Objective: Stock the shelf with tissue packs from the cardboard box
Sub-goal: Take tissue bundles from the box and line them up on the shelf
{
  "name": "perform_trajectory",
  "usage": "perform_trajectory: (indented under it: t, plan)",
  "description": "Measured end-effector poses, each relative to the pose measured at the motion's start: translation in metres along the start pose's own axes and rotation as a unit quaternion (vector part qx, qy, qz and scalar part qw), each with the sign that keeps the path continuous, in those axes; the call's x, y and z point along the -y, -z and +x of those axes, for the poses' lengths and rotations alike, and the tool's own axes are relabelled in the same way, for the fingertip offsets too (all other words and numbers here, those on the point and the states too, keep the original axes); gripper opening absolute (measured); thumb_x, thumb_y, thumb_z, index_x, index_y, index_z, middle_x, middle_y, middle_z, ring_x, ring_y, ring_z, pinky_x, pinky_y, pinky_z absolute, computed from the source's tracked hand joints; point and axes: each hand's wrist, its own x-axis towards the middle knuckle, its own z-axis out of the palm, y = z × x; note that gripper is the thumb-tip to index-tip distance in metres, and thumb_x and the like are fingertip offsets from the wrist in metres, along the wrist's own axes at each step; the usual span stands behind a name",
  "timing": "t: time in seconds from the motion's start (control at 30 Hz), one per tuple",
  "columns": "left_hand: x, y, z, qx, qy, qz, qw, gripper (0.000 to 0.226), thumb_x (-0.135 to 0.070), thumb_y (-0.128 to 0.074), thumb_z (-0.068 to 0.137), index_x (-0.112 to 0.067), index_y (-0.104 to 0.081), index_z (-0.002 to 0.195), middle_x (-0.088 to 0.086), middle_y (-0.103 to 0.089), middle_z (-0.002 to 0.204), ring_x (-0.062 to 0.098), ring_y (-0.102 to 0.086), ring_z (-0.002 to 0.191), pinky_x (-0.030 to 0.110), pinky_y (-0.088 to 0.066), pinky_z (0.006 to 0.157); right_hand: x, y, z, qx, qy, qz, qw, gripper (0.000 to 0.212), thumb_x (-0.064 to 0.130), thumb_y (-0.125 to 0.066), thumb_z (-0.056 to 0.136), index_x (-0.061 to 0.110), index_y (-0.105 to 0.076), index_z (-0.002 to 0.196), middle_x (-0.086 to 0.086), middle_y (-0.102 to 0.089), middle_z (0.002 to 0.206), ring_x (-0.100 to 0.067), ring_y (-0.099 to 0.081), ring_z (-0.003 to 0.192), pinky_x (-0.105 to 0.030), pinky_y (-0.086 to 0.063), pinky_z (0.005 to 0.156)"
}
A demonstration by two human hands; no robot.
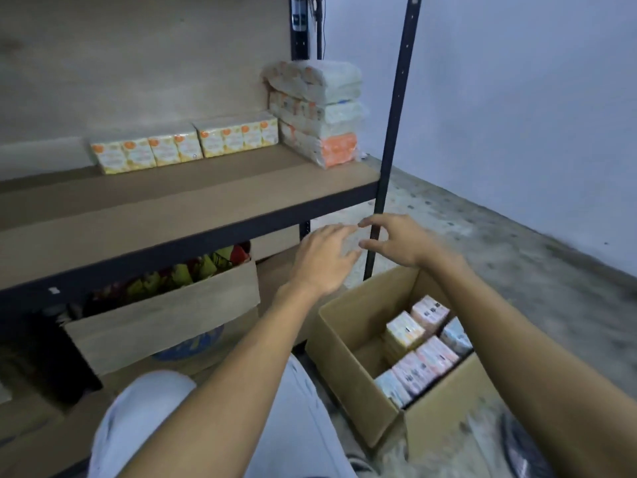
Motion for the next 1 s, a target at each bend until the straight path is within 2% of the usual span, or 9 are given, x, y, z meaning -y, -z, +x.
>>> perform_trajectory:
  t: [0.17, 0.3, 0.4, 0.5, 0.73, 0.9, 1.0]
  plan:
    - [-0.002, -0.064, 0.002, 0.074, 0.037, -0.03, 0.996, 0.047, -0.039, -0.049, 0.095, -0.027, -0.045, 0.14, -0.003, -0.046, 0.145, 0.019, -0.04, 0.134, 0.043, -0.033, 0.111, -0.064, -0.028, -0.029, 0.022, -0.087, 0.006, 0.996, 0.042, 0.038, -0.061, 0.088, 0.025, -0.055, 0.128, 0.002, -0.054, 0.136, -0.02, -0.048, 0.125, -0.033, -0.035, 0.103]
    - [0.004, -0.113, 0.009, 0.123, 0.068, -0.042, 0.989, 0.047, -0.04, -0.05, 0.095, -0.028, -0.045, 0.14, -0.004, -0.047, 0.145, 0.02, -0.043, 0.133, 0.041, -0.035, 0.11, -0.116, -0.06, -0.041, 0.061, -0.137, 0.015, 0.989, 0.04, 0.039, -0.064, 0.085, 0.024, -0.057, 0.122, -0.001, -0.064, 0.119, -0.021, -0.057, 0.108, -0.029, -0.041, 0.087]
    - [0.011, -0.151, 0.016, 0.159, 0.093, -0.047, 0.982, 0.048, -0.041, -0.05, 0.094, -0.029, -0.045, 0.14, -0.004, -0.046, 0.146, 0.021, -0.041, 0.134, 0.042, -0.033, 0.111, -0.15, -0.084, -0.046, 0.086, -0.154, 0.039, 0.984, 0.04, 0.041, -0.066, 0.082, 0.024, -0.061, 0.117, 0.001, -0.066, 0.113, -0.018, -0.06, 0.102, -0.032, -0.047, 0.087]
    - [0.02, -0.187, 0.027, 0.19, 0.111, -0.052, 0.974, 0.048, -0.042, -0.051, 0.093, -0.03, -0.045, 0.139, -0.003, -0.046, 0.146, 0.022, -0.039, 0.135, 0.043, -0.03, 0.112, -0.18, -0.107, -0.045, 0.088, -0.162, 0.041, 0.982, 0.038, 0.036, -0.068, 0.082, 0.022, -0.062, 0.117, 0.003, -0.064, 0.119, -0.017, -0.058, 0.11, -0.033, -0.045, 0.094]
    - [0.039, -0.261, 0.048, 0.244, 0.164, -0.061, 0.954, 0.051, -0.041, -0.052, 0.094, -0.029, -0.041, 0.142, 0.001, -0.044, 0.147, 0.025, -0.039, 0.135, 0.045, -0.031, 0.111, -0.244, -0.157, -0.033, 0.117, -0.17, 0.016, 0.978, 0.044, 0.042, -0.063, 0.082, 0.03, -0.055, 0.124, 0.003, -0.052, 0.137, -0.019, -0.043, 0.129, -0.045, -0.042, 0.1]
    - [0.043, -0.311, 0.061, 0.271, 0.236, -0.16, 0.919, 0.057, -0.036, -0.054, 0.095, -0.027, -0.033, 0.148, 0.009, -0.035, 0.15, 0.027, -0.033, 0.138, 0.038, -0.028, 0.113, -0.275, -0.185, -0.024, 0.136, -0.195, -0.004, 0.971, 0.054, 0.042, -0.058, 0.086, 0.036, -0.043, 0.136, -0.002, -0.027, 0.154, -0.023, -0.03, 0.138, -0.048, -0.036, 0.105]
    - [0.041, -0.335, 0.065, 0.263, 0.278, -0.223, 0.897, 0.059, -0.035, -0.055, 0.094, -0.029, -0.031, 0.148, 0.009, -0.032, 0.151, 0.026, -0.034, 0.137, 0.041, -0.03, 0.114, -0.287, -0.198, -0.02, 0.139, -0.196, -0.01, 0.971, 0.055, 0.044, -0.057, 0.086, 0.039, -0.04, 0.139, -0.001, -0.021, 0.157, -0.022, -0.021, 0.142, -0.049, -0.031, 0.106]
